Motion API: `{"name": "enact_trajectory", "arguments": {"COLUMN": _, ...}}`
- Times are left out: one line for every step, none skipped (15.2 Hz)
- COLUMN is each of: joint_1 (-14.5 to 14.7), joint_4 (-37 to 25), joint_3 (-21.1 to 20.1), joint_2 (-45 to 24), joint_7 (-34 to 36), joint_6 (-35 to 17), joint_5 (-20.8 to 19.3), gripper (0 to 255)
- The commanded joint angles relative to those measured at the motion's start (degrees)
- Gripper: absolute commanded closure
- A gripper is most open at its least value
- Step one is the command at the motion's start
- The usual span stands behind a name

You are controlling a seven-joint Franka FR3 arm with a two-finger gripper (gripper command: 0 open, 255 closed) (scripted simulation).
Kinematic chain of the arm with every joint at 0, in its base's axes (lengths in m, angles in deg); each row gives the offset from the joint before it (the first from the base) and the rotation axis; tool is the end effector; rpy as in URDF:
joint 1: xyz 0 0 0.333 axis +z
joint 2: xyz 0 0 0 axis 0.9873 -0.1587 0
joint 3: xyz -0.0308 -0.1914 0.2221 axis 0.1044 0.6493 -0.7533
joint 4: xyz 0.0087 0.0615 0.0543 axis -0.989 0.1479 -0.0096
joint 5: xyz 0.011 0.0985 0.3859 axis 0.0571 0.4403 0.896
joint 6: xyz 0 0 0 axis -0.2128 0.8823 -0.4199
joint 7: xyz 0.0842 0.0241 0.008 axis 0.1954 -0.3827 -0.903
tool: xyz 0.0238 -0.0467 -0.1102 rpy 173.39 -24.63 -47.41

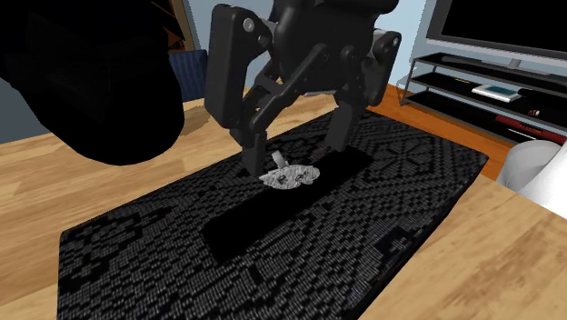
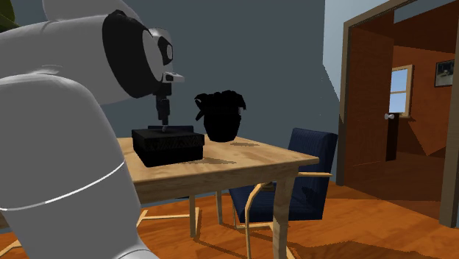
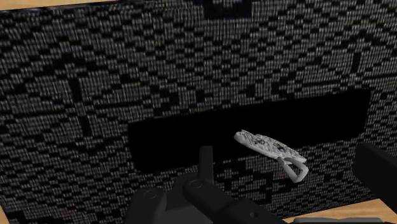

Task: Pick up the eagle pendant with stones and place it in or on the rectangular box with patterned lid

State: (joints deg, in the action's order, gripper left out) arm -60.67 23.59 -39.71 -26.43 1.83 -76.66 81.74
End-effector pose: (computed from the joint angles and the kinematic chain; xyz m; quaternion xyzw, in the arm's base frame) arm 0.1811 0.4763 0.6806 -0.9941 0.0333 -0.0274 0.0993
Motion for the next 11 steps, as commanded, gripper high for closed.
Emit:
{"name": "enact_trajectory", "arguments": {"joint_1": -0.22, "joint_4": -3.94, "joint_3": -0.12, "joint_2": -1.05, "joint_7": 0.52, "joint_6": 3.09, "joint_5": -0.64, "gripper": 0}}
{"name": "enact_trajectory", "arguments": {"joint_1": -0.35, "joint_4": -6.71, "joint_3": -0.34, "joint_2": -1.91, "joint_7": 0.98, "joint_6": 5.14, "joint_5": -1.16, "gripper": 0}}
{"name": "enact_trajectory", "arguments": {"joint_1": -0.43, "joint_4": -9.01, "joint_3": -0.60, "joint_2": -2.70, "joint_7": 1.40, "joint_6": 6.78, "joint_5": -1.65, "gripper": 0}}
{"name": "enact_trajectory", "arguments": {"joint_1": -0.43, "joint_4": -9.01, "joint_3": -0.59, "joint_2": -2.70, "joint_7": 1.40, "joint_6": 6.78, "joint_5": -1.66, "gripper": 0}}
{"name": "enact_trajectory", "arguments": {"joint_1": -0.43, "joint_4": -9.01, "joint_3": -0.59, "joint_2": -2.70, "joint_7": 1.40, "joint_6": 6.78, "joint_5": -1.66, "gripper": 0}}
{"name": "enact_trajectory", "arguments": {"joint_1": -0.43, "joint_4": -9.01, "joint_3": -0.59, "joint_2": -2.70, "joint_7": 1.40, "joint_6": 6.78, "joint_5": -1.65, "gripper": 0}}
{"name": "enact_trajectory", "arguments": {"joint_1": -0.43, "joint_4": -9.01, "joint_3": -0.59, "joint_2": -2.70, "joint_7": 1.40, "joint_6": 6.78, "joint_5": -1.65, "gripper": 0}}
{"name": "enact_trajectory", "arguments": {"joint_1": -0.43, "joint_4": -9.01, "joint_3": -0.59, "joint_2": -2.70, "joint_7": 1.40, "joint_6": 6.78, "joint_5": -1.66, "gripper": 0}}
{"name": "enact_trajectory", "arguments": {"joint_1": -0.43, "joint_4": -9.01, "joint_3": -0.59, "joint_2": -2.70, "joint_7": 1.41, "joint_6": 6.78, "joint_5": -1.66, "gripper": 0}}
{"name": "enact_trajectory", "arguments": {"joint_1": -0.43, "joint_4": -9.01, "joint_3": -0.59, "joint_2": -2.70, "joint_7": 1.41, "joint_6": 6.78, "joint_5": -1.66, "gripper": 0}}
{"name": "enact_trajectory", "arguments": {"joint_1": -0.43, "joint_4": -8.99, "joint_3": -0.58, "joint_2": -2.68, "joint_7": 1.40, "joint_6": 6.77, "joint_5": -1.64, "gripper": 0}}
